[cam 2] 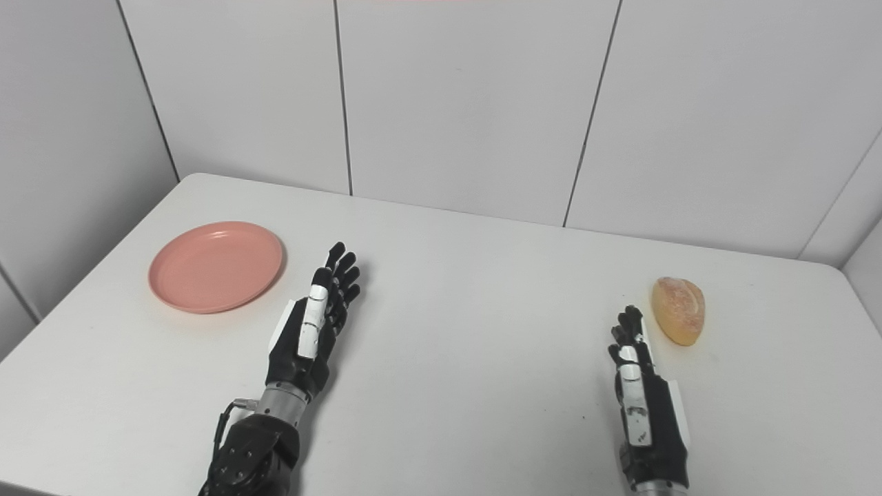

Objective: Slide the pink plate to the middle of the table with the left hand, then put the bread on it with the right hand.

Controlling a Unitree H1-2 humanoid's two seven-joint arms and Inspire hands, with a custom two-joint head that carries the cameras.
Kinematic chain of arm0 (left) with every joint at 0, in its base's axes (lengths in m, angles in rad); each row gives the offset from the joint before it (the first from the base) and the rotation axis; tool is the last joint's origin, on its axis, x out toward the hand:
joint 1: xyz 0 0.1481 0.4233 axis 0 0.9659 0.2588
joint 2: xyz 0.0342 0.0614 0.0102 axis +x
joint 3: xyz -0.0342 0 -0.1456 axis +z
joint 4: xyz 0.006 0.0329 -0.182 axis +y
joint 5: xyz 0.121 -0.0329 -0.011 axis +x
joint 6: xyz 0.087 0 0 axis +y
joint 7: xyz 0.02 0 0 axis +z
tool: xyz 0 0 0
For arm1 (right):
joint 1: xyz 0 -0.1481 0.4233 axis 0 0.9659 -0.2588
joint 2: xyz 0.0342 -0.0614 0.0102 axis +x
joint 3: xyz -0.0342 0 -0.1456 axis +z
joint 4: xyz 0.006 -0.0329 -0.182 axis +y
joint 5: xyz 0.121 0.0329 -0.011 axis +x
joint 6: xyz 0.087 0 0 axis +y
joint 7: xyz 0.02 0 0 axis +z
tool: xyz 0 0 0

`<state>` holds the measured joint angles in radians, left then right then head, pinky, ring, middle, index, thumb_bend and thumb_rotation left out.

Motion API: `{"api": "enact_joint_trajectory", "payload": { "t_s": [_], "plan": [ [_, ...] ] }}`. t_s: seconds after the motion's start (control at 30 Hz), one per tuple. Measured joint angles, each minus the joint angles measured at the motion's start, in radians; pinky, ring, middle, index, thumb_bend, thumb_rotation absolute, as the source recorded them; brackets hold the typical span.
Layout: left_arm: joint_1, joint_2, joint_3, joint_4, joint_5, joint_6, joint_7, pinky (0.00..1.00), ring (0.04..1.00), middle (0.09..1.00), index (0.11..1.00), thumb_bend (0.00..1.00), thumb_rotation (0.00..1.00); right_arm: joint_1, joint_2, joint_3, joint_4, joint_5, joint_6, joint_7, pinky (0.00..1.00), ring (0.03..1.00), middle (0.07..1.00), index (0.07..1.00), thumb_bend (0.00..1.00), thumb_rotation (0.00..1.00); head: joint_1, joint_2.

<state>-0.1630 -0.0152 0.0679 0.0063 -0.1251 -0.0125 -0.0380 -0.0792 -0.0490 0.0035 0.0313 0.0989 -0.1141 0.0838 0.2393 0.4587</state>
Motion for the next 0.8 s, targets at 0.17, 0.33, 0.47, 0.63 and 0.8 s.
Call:
{"api": "enact_joint_trajectory", "payload": {
  "t_s": [0.17, 0.33, 0.47, 0.63, 0.8],
  "plan": [
    [-0.047, 0.024, 0.046, 0.0, -0.03, 0.031, 0.011, 0.94, 0.967, 0.98, 0.995, 0.75, 1.0, 0.0, 0.0, -0.001, 0.001, 0.007, 0.0, 0.002, 1.0, 0.998, 1.0, 1.0, 0.6, 0.98, 0.003, -0.006],
    [-0.076, 0.044, 0.091, 0.004, -0.051, 0.037, 0.032, 0.86, 0.88, 0.894, 0.91, 0.75, 1.0, 0.0, 0.0, -0.004, 0.001, 0.011, 0.0, 0.002, 1.0, 0.998, 1.0, 1.0, 0.6, 0.99, 0.023, -0.008],
    [-0.092, 0.06, 0.113, 0.005, -0.05, 0.039, 0.045, 0.85, 0.852, 0.858, 0.874, 0.76, 1.0, 0.001, -0.003, -0.003, 0.001, 0.01, 0.0, 0.006, 1.0, 1.0, 1.0, 1.0, 0.6, 1.0, 0.031, -0.009],
    [-0.111, 0.082, 0.136, 0.012, -0.051, 0.04, 0.058, 0.8, 0.808, 0.811, 0.818, 0.77, 1.0, 0.004, -0.009, -0.001, 0.0, 0.009, 0.0, 0.014, 1.0, 1.0, 1.0, 1.0, 0.62, 1.0, 0.058, -0.014],
    [-0.131, 0.111, 0.158, 0.027, -0.012, 0.032, 0.094, 0.76, 0.775, 0.779, 0.786, 0.78, 1.0, 0.004, -0.012, -0.001, 0.0, 0.017, -0.001, 0.024, 1.0, 1.0, 1.0, 1.0, 0.63, 1.0, 0.083, -0.015]
  ]
}}
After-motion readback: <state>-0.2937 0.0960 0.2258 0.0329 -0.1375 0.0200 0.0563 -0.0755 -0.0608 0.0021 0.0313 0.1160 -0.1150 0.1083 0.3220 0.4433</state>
